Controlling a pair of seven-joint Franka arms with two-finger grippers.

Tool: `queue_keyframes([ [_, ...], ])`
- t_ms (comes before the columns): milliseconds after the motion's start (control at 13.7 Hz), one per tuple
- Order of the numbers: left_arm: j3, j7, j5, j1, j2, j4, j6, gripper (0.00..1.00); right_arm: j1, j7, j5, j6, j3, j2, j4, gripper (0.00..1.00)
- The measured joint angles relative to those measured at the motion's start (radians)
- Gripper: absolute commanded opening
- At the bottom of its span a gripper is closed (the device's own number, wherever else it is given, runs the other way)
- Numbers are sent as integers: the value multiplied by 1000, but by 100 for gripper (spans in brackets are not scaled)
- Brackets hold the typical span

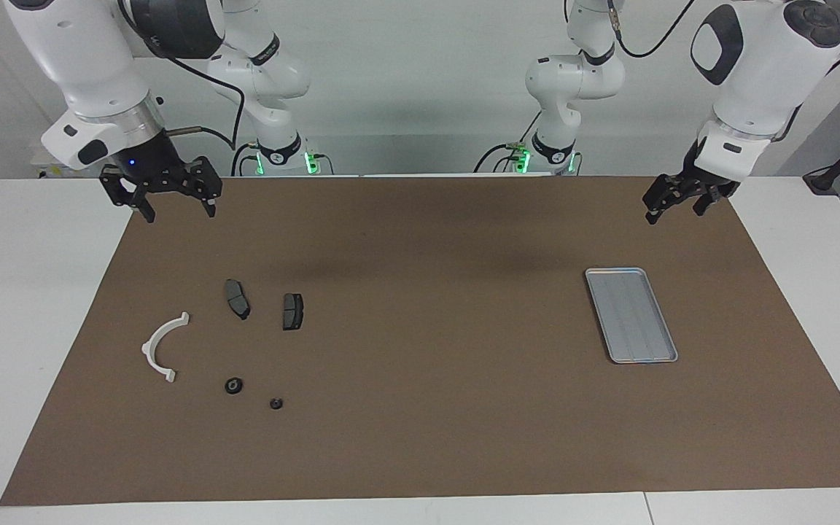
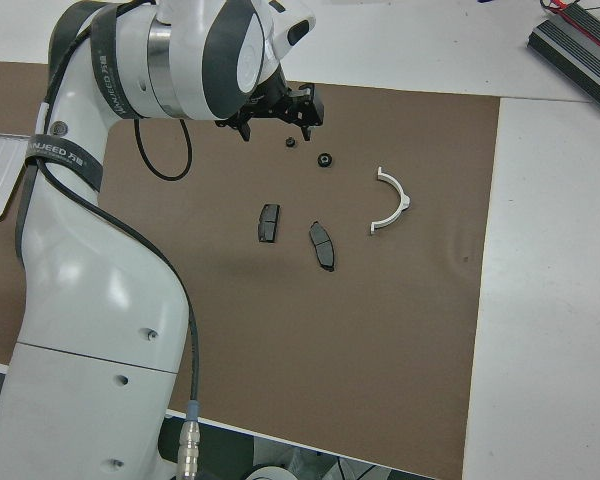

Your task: Place bearing gear from tray to pile

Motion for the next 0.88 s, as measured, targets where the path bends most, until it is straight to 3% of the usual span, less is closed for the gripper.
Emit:
queue_keyframes([
  [876, -1, 0, -4, 5, 1, 0, -30, 100, 0, 0, -8, 4, 0, 0, 0, 100],
])
